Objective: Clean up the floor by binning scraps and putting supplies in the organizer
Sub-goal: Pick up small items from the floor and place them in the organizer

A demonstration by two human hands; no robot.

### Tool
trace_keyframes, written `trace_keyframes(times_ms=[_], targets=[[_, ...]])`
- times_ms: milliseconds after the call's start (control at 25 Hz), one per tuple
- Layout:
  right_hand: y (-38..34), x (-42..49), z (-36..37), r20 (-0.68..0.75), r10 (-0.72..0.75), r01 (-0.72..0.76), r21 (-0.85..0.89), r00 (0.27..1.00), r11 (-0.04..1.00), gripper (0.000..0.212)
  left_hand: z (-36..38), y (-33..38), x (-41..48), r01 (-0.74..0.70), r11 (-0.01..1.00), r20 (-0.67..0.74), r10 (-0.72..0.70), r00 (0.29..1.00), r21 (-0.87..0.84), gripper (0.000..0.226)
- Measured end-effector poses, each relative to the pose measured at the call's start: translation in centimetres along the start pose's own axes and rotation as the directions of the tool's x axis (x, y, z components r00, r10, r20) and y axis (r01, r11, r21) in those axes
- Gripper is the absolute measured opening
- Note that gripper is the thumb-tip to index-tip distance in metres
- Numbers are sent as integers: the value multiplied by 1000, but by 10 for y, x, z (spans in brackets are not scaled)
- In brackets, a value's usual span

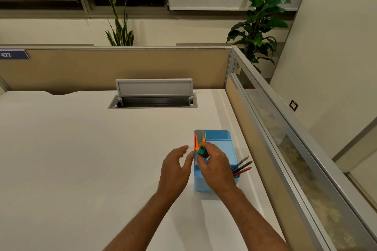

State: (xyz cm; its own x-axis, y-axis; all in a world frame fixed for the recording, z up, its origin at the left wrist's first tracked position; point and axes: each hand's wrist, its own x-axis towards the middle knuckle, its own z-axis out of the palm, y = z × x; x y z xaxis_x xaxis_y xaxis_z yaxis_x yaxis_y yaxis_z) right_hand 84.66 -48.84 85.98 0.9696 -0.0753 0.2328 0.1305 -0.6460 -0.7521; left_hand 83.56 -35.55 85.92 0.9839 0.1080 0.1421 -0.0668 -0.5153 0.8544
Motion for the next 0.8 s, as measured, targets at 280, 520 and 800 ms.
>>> trace_keyframes(times_ms=[280,520,800], targets=[[12,-2,6,206,45,9,-254,977,967,30,-29,-45,-8,-290,756,10,351,936,588,71],[13,8,7,306,52,88,-428,951,899,25,-53,-52,-16,-271,698,0,361,932,663,72],[11,13,11,333,53,139,-527,942,838,27,-81,-57,-37,-234,697,3,316,949,678,71]])
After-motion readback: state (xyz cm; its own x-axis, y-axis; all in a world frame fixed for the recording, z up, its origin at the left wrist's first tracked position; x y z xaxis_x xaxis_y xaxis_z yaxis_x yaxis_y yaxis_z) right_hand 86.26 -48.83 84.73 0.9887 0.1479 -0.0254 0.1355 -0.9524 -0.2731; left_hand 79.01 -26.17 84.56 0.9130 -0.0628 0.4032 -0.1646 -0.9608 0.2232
